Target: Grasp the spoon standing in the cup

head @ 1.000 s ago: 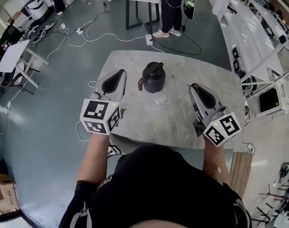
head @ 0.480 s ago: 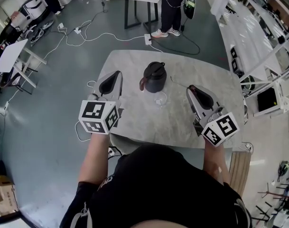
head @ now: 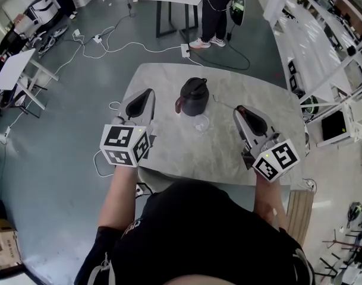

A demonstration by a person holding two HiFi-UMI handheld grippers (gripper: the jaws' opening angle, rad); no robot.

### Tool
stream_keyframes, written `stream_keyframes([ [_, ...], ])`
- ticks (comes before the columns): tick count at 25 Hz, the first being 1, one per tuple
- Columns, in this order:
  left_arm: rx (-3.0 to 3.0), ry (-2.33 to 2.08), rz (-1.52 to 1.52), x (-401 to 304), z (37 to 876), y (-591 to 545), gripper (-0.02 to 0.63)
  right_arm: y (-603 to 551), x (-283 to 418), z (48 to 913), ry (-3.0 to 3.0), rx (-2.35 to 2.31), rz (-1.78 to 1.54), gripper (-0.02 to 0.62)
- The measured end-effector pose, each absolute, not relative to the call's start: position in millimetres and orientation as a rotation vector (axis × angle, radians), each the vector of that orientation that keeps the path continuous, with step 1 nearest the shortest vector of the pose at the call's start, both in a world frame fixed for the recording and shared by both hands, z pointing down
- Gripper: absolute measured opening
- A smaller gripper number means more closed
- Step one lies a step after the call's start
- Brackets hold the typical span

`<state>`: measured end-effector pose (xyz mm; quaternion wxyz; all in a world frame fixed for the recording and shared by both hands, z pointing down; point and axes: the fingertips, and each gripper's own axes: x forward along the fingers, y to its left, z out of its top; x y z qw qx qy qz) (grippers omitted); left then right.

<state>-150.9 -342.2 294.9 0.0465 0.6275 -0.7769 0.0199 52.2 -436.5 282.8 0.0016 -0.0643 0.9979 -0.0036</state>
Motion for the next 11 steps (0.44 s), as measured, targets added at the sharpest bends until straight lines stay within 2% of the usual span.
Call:
stream_keyframes([
  [11, 1.895, -2.370, 0.055, -152.2, 300.1, -336.8, 0.009, -432.3, 49.7, 288.2, 3.140, -0.178, -0.035, 0.031],
])
